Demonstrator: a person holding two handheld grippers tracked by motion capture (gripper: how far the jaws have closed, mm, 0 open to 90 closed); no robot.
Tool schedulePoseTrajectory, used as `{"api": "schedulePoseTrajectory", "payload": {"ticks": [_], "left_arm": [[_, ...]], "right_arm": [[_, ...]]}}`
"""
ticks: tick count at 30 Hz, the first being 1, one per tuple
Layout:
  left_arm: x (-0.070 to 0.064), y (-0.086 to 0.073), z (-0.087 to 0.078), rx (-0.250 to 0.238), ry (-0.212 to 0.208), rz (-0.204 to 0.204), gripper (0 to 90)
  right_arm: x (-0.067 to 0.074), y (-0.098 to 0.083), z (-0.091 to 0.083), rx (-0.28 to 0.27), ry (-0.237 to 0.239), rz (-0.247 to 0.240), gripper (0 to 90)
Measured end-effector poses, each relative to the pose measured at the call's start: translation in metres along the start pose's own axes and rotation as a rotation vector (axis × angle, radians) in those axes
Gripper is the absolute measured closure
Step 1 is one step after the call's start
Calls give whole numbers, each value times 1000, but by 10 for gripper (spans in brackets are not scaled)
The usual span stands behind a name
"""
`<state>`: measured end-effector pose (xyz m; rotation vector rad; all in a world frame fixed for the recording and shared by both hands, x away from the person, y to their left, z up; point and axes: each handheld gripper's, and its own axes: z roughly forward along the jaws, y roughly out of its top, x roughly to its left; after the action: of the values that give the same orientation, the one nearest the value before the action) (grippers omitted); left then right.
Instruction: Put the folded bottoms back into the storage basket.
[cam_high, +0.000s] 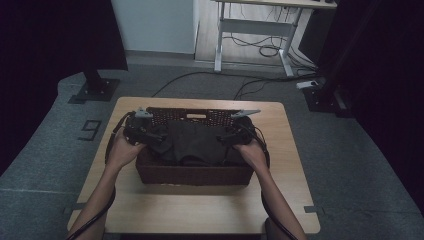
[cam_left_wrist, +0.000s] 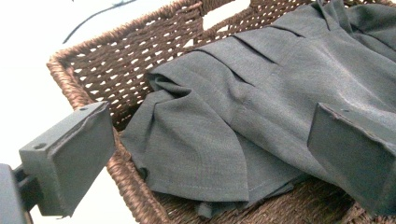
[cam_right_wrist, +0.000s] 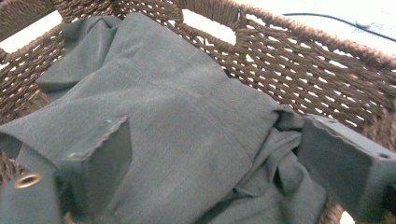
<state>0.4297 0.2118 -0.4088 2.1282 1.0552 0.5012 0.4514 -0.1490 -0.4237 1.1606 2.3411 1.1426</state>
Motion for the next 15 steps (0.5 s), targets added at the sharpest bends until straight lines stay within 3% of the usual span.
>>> {"api": "schedulePoseTrajectory", "payload": {"ticks": [4, 15], "left_arm": [[1, -4, -7, -19, -7, -3, 8], [4, -17, -25, -54, -3, 5, 0]], "right_arm": [[-3, -6, -9, -6, -20, -4, 19], [-12, -17, -31, -36, -47, -13, 9]]}}
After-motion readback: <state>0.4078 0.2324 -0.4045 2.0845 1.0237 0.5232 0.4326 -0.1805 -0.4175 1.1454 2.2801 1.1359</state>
